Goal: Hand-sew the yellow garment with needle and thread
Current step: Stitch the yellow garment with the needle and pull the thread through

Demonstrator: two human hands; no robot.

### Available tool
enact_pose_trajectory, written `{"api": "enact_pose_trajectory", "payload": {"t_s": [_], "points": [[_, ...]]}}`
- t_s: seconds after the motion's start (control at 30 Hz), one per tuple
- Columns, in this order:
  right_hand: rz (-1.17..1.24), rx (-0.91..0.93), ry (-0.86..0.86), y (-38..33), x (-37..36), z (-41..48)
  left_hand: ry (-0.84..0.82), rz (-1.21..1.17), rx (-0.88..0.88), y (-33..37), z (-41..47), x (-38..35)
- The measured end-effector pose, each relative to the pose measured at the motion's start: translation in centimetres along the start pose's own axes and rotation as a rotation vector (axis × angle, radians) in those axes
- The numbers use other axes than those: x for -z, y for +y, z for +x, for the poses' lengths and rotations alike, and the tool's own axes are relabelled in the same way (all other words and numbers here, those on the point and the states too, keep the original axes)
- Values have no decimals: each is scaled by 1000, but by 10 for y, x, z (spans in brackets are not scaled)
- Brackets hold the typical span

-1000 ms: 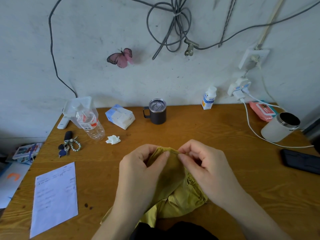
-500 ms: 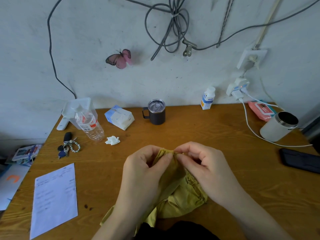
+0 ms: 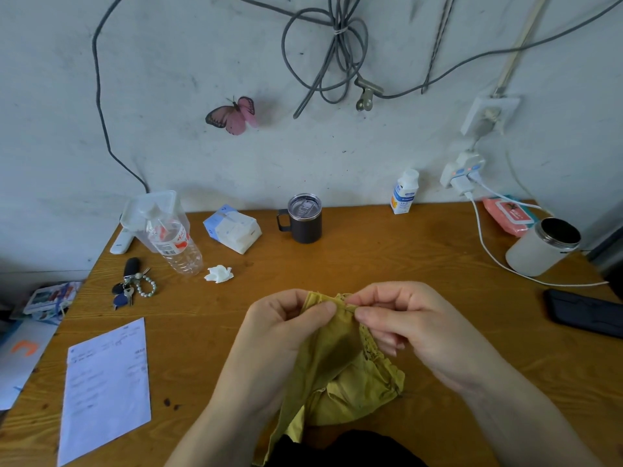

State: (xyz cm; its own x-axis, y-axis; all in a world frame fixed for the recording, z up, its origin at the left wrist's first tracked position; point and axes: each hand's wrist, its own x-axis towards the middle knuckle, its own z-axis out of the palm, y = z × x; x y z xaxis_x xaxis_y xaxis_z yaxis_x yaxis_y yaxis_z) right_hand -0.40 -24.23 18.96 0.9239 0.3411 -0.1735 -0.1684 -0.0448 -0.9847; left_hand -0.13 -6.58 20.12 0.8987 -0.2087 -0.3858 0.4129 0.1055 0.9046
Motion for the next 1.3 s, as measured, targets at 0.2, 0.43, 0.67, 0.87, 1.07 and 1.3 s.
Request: {"api": "enact_pose_trajectory", "payload": {"t_s": [0.2,0.43,0.67,0.87,1.07,1.3], "points": [[156,-57,-54,3,4,2,-85,-104,113,-2,5,4],[244,-46,-57,6,0,0,-157,-199,159,-3,6,6],[46,103,49,11,-9,4,-163,-238,147,-10,4,-1],[134,101,13,19,-8,5,-260,-294,147,-14,4,-1],[133,105,-2,21,-9,7,-229,-270,98,-14,7,0],[-17,159,37,20,-9,8,-182,-249,101,-14,6,-1]]}}
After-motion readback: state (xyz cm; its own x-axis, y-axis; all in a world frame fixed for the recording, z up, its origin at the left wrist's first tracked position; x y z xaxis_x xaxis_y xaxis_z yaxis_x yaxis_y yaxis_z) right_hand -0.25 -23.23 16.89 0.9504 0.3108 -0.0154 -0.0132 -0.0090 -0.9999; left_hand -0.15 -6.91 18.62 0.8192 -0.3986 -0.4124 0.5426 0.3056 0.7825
